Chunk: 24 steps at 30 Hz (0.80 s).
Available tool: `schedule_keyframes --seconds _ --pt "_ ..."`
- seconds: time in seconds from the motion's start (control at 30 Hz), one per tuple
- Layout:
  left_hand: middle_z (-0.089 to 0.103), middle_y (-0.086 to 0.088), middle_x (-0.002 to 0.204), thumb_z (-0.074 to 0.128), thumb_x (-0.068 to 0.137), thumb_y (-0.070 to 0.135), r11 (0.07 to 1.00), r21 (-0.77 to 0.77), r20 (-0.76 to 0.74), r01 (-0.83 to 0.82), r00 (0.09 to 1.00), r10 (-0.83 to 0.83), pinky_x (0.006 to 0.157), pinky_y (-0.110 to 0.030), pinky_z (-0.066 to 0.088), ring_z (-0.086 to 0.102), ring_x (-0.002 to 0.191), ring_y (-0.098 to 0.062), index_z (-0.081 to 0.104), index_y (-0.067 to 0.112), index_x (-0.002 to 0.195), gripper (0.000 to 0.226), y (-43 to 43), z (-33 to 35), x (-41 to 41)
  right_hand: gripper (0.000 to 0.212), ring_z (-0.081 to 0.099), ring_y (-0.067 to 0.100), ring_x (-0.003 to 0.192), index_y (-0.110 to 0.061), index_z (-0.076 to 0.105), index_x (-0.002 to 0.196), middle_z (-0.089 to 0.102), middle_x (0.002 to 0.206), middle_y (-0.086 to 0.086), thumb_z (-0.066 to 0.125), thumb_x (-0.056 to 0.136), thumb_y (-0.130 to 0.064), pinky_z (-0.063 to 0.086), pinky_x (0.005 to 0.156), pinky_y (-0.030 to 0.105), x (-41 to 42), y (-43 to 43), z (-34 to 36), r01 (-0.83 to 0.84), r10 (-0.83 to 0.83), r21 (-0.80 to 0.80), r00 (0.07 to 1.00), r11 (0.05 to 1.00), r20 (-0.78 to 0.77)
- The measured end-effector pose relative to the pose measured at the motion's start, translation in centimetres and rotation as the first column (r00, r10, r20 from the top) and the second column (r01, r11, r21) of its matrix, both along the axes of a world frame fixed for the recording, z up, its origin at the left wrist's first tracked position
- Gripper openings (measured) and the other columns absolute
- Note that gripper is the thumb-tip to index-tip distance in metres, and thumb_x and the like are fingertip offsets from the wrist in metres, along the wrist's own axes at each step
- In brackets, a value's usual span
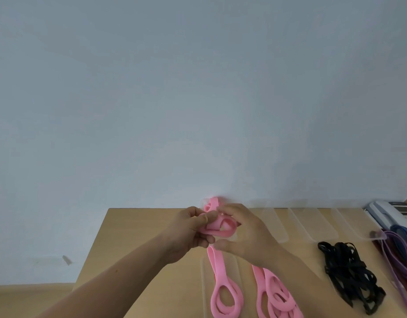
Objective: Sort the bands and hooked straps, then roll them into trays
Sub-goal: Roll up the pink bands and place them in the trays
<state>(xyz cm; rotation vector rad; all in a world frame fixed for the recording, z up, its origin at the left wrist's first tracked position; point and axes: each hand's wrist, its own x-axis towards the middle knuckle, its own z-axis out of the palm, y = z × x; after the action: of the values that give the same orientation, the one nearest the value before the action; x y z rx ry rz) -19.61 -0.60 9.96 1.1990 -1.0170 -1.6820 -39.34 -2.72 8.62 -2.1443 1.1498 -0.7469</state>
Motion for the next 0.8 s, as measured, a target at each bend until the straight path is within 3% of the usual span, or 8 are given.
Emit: schedule_keyframes --seconds 0.13,0.23,0.33,0.47,0.57,0.67,0.73,0.8 --pt "0.062 -0.016 0.068 0.057 0.099 0.031 0.992 0.011 -0.015 0.127 0.992 -0.127 0.052 -0.025 0.047 0.057 0.055 -0.019 0.067 0.003 0.089 0.031 -0.3 -0.4 0.5 0.054 0.051 -0.003 0.111 -0.033 0.061 0.125 0.059 0.118 -0.023 0.074 0.078 -0.055 0.046 0.092 0.022 0.9 -0.1 -0.3 -0.031 0.003 -0.172 0.986 0.985 -0.166" --pt "0.063 -0.016 0.069 0.053 0.101 0.026 0.992 0.074 0.018 0.103 0.994 -0.105 0.052 -0.028 0.046 0.058 0.056 -0.022 0.059 0.003 0.091 0.027 -0.5 -1.6 1.3 0.062 0.044 0.003 0.121 -0.028 0.062 0.13 0.056 0.13 -0.017 0.062 0.079 -0.064 0.042 0.1 0.022 1.2 -0.2 -1.0 -0.082 0.003 -0.255 0.955 0.964 -0.295" --pt "0.061 -0.016 0.07 0.044 0.101 0.017 0.986 0.131 0.055 0.099 0.993 -0.107 0.054 -0.03 0.045 0.057 0.059 -0.023 0.061 -0.003 0.094 0.027 -0.9 -3.3 1.8 0.06 0.039 0.003 0.115 -0.026 0.064 0.125 0.053 0.122 -0.012 0.054 0.08 -0.064 0.041 0.095 0.024 1.6 0.0 -2.0 -0.089 -0.011 -0.25 0.927 0.964 -0.374" --pt "0.062 -0.017 0.076 0.041 0.097 0.011 0.978 0.167 0.139 0.122 0.979 -0.146 0.055 -0.029 0.045 0.058 0.063 -0.023 0.062 -0.001 0.089 0.025 -1.5 -5.4 1.2 0.039 0.048 0.012 0.097 -0.019 0.067 0.108 0.057 0.104 -0.006 0.054 0.082 -0.045 0.045 0.081 0.025 1.6 0.0 -4.1 -0.068 -0.02 -0.192 0.907 0.979 -0.422" --pt "0.064 -0.014 0.08 0.045 0.096 0.015 0.975 0.186 0.236 0.122 0.957 -0.165 0.054 -0.029 0.045 0.06 0.064 -0.022 0.06 0.001 0.09 0.022 -2.5 -6.9 0.2 0.036 0.051 0.012 0.098 -0.019 0.065 0.115 0.056 0.105 -0.006 0.055 0.084 -0.035 0.047 0.082 0.023 0.9 -0.9 -5.9 -0.059 0.0 -0.113 0.889 0.992 -0.457" --pt "0.065 -0.006 0.101 0.049 0.097 0.022 0.986 0.165 0.375 0.032 0.923 -0.093 0.056 -0.026 0.046 0.063 0.067 -0.017 0.06 0.006 0.114 0.026 -4.3 -8.4 -0.6 0.037 0.051 0.008 0.1 -0.024 0.061 0.123 0.057 0.111 -0.009 0.06 0.086 -0.028 0.042 0.083 0.017 -0.1 -3.3 -7.1 -0.03 -0.007 -0.071 0.881 0.997 -0.472" --pt "0.06 -0.004 0.119 0.049 0.098 0.026 0.991 0.125 0.51 -0.055 0.86 -0.017 0.058 -0.022 0.046 0.064 0.078 -0.015 0.05 0.011 0.133 0.038 -5.4 -9.1 -0.9 0.042 0.048 0.005 0.099 -0.028 0.059 0.128 0.057 0.114 -0.011 0.06 0.087 -0.024 0.04 0.082 0.015 -0.6 -5.4 -7.4 -0.032 0.01 -0.04 0.886 0.999 -0.464" --pt "0.056 -0.004 0.123 0.049 0.098 0.026 0.993 0.085 0.625 -0.087 0.781 0.015 0.067 -0.025 0.049 0.064 0.092 -0.019 0.044 0.012 0.141 0.046 -6.5 -10.1 -1.4 0.041 0.053 0.01 0.104 -0.027 0.06 0.128 0.057 0.119 -0.009 0.058 0.087 -0.022 0.041 0.079 0.019 -0.7 -7.8 -7.9 -0.062 0.045 -0.02 0.871 0.998 -0.489"
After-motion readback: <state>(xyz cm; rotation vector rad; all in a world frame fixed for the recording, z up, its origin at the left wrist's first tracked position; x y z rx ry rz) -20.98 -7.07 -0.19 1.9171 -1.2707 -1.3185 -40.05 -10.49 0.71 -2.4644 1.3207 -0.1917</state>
